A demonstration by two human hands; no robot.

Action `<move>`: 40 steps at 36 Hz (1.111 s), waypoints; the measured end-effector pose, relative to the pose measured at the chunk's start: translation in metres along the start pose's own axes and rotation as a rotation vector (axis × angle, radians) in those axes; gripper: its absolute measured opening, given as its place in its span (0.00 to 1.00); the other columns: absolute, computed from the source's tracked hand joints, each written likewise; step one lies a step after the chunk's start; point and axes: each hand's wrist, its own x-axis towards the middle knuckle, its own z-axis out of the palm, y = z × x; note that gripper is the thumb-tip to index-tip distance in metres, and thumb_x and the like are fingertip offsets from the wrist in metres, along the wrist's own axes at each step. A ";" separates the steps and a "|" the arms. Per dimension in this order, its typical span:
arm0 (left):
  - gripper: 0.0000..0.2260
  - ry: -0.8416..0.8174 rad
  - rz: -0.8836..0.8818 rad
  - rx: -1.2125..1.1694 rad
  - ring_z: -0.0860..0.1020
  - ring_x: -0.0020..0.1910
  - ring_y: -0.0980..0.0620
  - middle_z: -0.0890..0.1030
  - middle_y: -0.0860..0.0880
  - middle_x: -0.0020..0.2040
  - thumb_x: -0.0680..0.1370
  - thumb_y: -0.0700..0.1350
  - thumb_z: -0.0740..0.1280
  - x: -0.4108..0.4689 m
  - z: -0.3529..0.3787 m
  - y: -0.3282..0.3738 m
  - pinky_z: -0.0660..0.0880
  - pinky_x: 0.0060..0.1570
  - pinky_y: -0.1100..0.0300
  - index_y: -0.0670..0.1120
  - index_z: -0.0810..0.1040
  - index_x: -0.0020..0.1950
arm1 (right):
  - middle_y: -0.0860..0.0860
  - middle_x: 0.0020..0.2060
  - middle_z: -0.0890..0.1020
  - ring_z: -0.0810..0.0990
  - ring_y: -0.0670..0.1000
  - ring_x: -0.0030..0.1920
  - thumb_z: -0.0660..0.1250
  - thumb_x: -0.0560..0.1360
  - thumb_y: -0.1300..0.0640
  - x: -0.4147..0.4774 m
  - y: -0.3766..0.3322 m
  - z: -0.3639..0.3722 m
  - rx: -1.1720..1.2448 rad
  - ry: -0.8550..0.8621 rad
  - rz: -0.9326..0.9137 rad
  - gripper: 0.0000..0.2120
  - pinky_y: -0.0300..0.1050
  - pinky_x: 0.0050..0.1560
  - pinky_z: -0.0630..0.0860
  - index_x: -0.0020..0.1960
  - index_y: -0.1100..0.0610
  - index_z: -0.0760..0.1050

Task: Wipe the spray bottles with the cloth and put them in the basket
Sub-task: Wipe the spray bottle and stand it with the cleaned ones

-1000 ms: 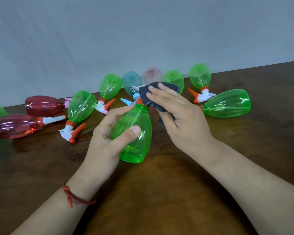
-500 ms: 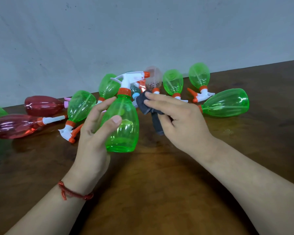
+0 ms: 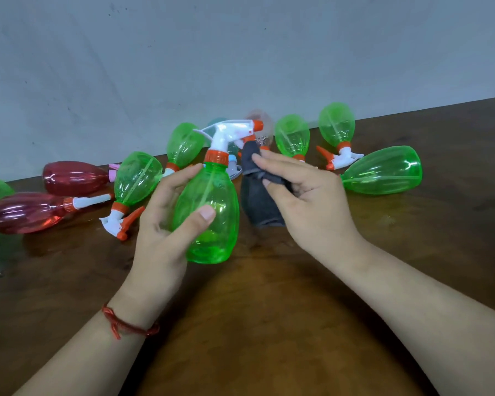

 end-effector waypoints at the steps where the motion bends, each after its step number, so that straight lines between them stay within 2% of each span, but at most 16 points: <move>1: 0.25 0.003 0.003 -0.005 0.76 0.74 0.40 0.79 0.48 0.72 0.75 0.52 0.73 0.000 0.000 0.000 0.71 0.71 0.27 0.54 0.78 0.73 | 0.46 0.63 0.85 0.80 0.41 0.68 0.70 0.79 0.69 0.001 0.000 -0.001 0.005 -0.009 0.020 0.18 0.44 0.75 0.72 0.64 0.54 0.84; 3: 0.26 0.001 0.019 0.006 0.78 0.71 0.44 0.80 0.50 0.71 0.75 0.51 0.73 -0.001 0.001 0.000 0.75 0.71 0.34 0.52 0.78 0.74 | 0.45 0.59 0.87 0.82 0.41 0.64 0.70 0.78 0.70 0.004 -0.001 -0.007 0.011 -0.009 0.057 0.18 0.47 0.72 0.76 0.61 0.53 0.86; 5: 0.26 -0.002 0.043 0.054 0.79 0.70 0.50 0.81 0.53 0.69 0.75 0.49 0.75 0.000 0.003 0.001 0.77 0.68 0.49 0.51 0.77 0.73 | 0.44 0.56 0.88 0.84 0.41 0.61 0.68 0.78 0.70 0.006 -0.002 -0.014 0.008 0.043 0.061 0.18 0.50 0.69 0.79 0.59 0.52 0.87; 7: 0.25 -0.016 0.067 0.115 0.80 0.68 0.55 0.81 0.56 0.67 0.76 0.44 0.76 0.001 0.004 0.002 0.76 0.64 0.63 0.48 0.77 0.73 | 0.44 0.57 0.87 0.83 0.43 0.63 0.67 0.78 0.70 0.007 -0.003 -0.017 0.020 0.141 0.014 0.19 0.51 0.70 0.78 0.60 0.51 0.86; 10: 0.26 -0.068 0.111 0.211 0.81 0.65 0.59 0.82 0.60 0.65 0.75 0.40 0.76 -0.001 0.007 0.002 0.75 0.62 0.69 0.45 0.77 0.72 | 0.48 0.64 0.85 0.80 0.44 0.68 0.66 0.80 0.71 0.011 -0.004 -0.019 -0.033 0.241 -0.100 0.19 0.48 0.73 0.74 0.64 0.54 0.84; 13: 0.27 -0.117 0.140 0.293 0.80 0.69 0.56 0.82 0.57 0.67 0.74 0.43 0.78 -0.004 0.012 0.001 0.74 0.66 0.66 0.48 0.78 0.72 | 0.49 0.68 0.82 0.78 0.43 0.71 0.66 0.81 0.70 0.010 -0.001 -0.015 -0.219 0.152 -0.225 0.18 0.45 0.74 0.72 0.67 0.58 0.83; 17: 0.28 -0.136 0.139 0.357 0.79 0.71 0.49 0.81 0.53 0.69 0.74 0.48 0.79 -0.007 0.018 0.001 0.75 0.71 0.55 0.53 0.78 0.73 | 0.50 0.70 0.81 0.76 0.48 0.74 0.67 0.80 0.72 0.003 0.002 -0.006 -0.297 0.005 -0.313 0.20 0.49 0.77 0.71 0.68 0.59 0.82; 22: 0.25 -0.110 0.058 0.257 0.84 0.63 0.51 0.85 0.54 0.63 0.74 0.47 0.78 -0.007 0.020 0.005 0.79 0.65 0.53 0.52 0.79 0.70 | 0.50 0.69 0.81 0.74 0.51 0.76 0.66 0.78 0.74 -0.002 0.001 -0.002 -0.361 -0.154 -0.411 0.22 0.48 0.76 0.70 0.67 0.58 0.83; 24: 0.23 -0.101 0.056 0.241 0.85 0.60 0.52 0.85 0.55 0.60 0.74 0.46 0.78 -0.007 0.020 0.006 0.79 0.62 0.58 0.52 0.79 0.69 | 0.50 0.68 0.82 0.74 0.52 0.76 0.66 0.77 0.74 -0.002 0.002 0.000 -0.386 -0.203 -0.440 0.22 0.48 0.76 0.71 0.67 0.58 0.83; 27: 0.23 -0.089 0.048 0.212 0.85 0.60 0.55 0.85 0.58 0.60 0.74 0.45 0.78 -0.008 0.020 0.006 0.78 0.60 0.65 0.54 0.79 0.68 | 0.50 0.66 0.83 0.77 0.54 0.72 0.68 0.78 0.74 0.002 0.002 -0.002 -0.391 -0.155 -0.455 0.20 0.48 0.74 0.72 0.66 0.58 0.84; 29: 0.23 -0.071 0.039 0.175 0.84 0.60 0.58 0.85 0.59 0.60 0.74 0.43 0.77 -0.007 0.021 0.006 0.77 0.59 0.68 0.50 0.79 0.69 | 0.50 0.65 0.84 0.79 0.54 0.69 0.68 0.78 0.74 0.005 0.002 -0.006 -0.368 -0.080 -0.442 0.20 0.51 0.72 0.74 0.65 0.59 0.84; 31: 0.23 -0.050 0.030 0.131 0.83 0.62 0.59 0.85 0.59 0.61 0.75 0.43 0.76 -0.005 0.019 0.008 0.77 0.60 0.67 0.48 0.80 0.70 | 0.50 0.63 0.85 0.81 0.51 0.66 0.68 0.78 0.74 0.007 0.004 -0.010 -0.362 -0.024 -0.417 0.19 0.51 0.69 0.76 0.63 0.59 0.85; 34: 0.24 -0.009 -0.011 0.028 0.82 0.65 0.52 0.84 0.54 0.64 0.74 0.49 0.77 -0.001 0.012 0.007 0.80 0.64 0.49 0.52 0.81 0.70 | 0.48 0.60 0.86 0.82 0.45 0.64 0.67 0.77 0.72 0.008 0.008 -0.017 -0.327 -0.030 -0.315 0.18 0.48 0.68 0.77 0.60 0.58 0.87; 36: 0.24 -0.009 -0.027 0.003 0.81 0.67 0.46 0.83 0.52 0.66 0.73 0.52 0.75 -0.001 0.010 0.006 0.78 0.68 0.39 0.54 0.81 0.69 | 0.47 0.60 0.86 0.82 0.42 0.64 0.66 0.78 0.72 0.010 0.008 -0.023 -0.228 0.002 -0.197 0.18 0.46 0.69 0.77 0.60 0.57 0.87; 38: 0.24 -0.020 -0.022 0.024 0.81 0.67 0.48 0.83 0.53 0.66 0.73 0.53 0.75 -0.001 0.009 0.006 0.78 0.67 0.42 0.54 0.80 0.69 | 0.47 0.60 0.86 0.82 0.43 0.65 0.66 0.79 0.73 0.014 0.005 -0.027 -0.097 0.094 -0.118 0.18 0.45 0.71 0.76 0.61 0.57 0.86; 40: 0.25 -0.048 -0.010 0.043 0.81 0.66 0.51 0.83 0.53 0.65 0.73 0.53 0.74 -0.001 0.010 0.007 0.79 0.64 0.53 0.53 0.80 0.70 | 0.47 0.62 0.85 0.81 0.44 0.67 0.66 0.80 0.72 0.017 0.003 -0.029 0.004 0.158 -0.078 0.19 0.45 0.72 0.74 0.63 0.55 0.84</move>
